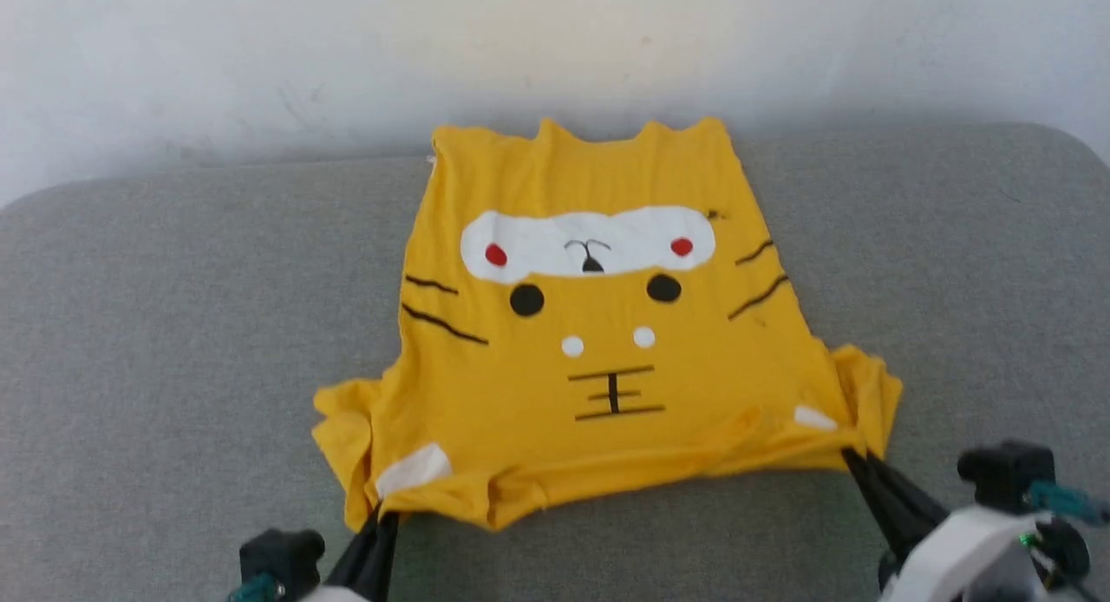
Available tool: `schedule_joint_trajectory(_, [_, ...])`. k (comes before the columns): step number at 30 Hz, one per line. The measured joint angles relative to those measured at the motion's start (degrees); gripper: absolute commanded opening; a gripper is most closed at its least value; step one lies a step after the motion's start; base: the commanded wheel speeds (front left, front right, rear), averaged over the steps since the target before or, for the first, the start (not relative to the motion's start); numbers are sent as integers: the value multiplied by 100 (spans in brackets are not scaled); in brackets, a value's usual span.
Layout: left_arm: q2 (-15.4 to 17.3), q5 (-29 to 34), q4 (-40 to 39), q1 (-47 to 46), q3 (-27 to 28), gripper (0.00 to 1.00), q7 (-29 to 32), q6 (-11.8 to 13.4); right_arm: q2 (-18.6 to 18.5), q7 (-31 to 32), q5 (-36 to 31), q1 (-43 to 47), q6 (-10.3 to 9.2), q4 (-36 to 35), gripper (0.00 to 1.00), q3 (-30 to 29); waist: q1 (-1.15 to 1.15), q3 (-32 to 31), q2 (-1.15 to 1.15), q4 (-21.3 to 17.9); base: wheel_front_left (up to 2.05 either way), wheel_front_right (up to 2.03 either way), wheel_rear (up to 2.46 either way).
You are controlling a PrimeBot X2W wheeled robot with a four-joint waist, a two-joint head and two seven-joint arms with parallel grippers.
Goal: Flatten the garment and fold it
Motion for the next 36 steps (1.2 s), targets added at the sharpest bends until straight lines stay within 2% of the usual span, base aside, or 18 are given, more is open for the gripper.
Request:
schedule_joint_trajectory(1, [36, -2, -416, 361, -26, 0, 194, 154, 151, 428, -230, 579, 0, -534, 0, -397, 0, -39, 0, 15, 0, 0, 0])
schedule_joint_trajectory(6, [152, -1, -1252, 1017, -55, 0, 610, 497, 727, 1515, -776, 1844, -1, -1833, 0, -1180, 1, -40, 0, 64, 0, 0, 0])
schedule_joint_trajectory(10, [179, -16, -1674, 1416, -63, 0, 864, 706, 1021, 2484, -1134, 2510, -1, -2507, 0, -1417, 1, -10, 0, 92, 0, 0, 0])
schedule_joint_trajectory(13, [160, -67, -1784, 1553, -69, 0, 920, 779, 1089, 3088, -1360, 2721, -1, -2710, 0, -1454, 2, 20, 0, 134, 0, 0, 0])
schedule_joint_trajectory(14, [138, -84, -1786, 1556, -75, 0, 915, 782, 1124, 3215, -1360, 2746, -2, -2743, 4, -1449, 2, 27, 0, 160, 0, 0, 0])
schedule_joint_trajectory(15, [113, -107, -1786, 1555, -78, 0, 893, 798, 1169, 3268, -1355, 2750, -2, -2793, 34, -1446, 2, 33, 0, 189, 0, 0, 0])
schedule_joint_trajectory(16, [90, -107, -1782, 1553, -87, 0, 857, 798, 1203, 3293, -1352, 2745, -2, -2861, 94, -1449, 2, 39, 0, 221, 0, 0, 0])
schedule_joint_trajectory(17, [65, -110, -1779, 1551, -86, 0, 804, 798, 1244, 3263, -1343, 2731, -2, -2939, 100, -1482, 2, 43, 0, 258, 0, 0, 0])
schedule_joint_trajectory(22, [-62, -160, -1703, 1486, -115, 0, 578, 738, 1469, 2759, -1122, 2316, -9, -3383, 100, -1839, 2, 68, 0, 483, 0, 0, 0])
schedule_joint_trajectory(26, [-134, -185, -1640, 1355, -151, 0, 458, 688, 1439, 2505, -1069, 1514, -9, -3221, 100, -2263, 2, 123, 0, 663, 0, 0, 0])
schedule_joint_trajectory(30, [-203, -186, -1596, 1174, -182, 0, 314, 613, 1247, 2365, -1039, 302, -9, -2318, 100, -2669, 3, 293, 0, 778, 0, 0, 0])
schedule_joint_trajectory(36, [-364, -191, -1546, 773, -249, 0, 11, 437, 730, 2380, -1137, -1661, -9, -246, 100, -3043, 4, 665, 0, 980, 0, 0, 0])
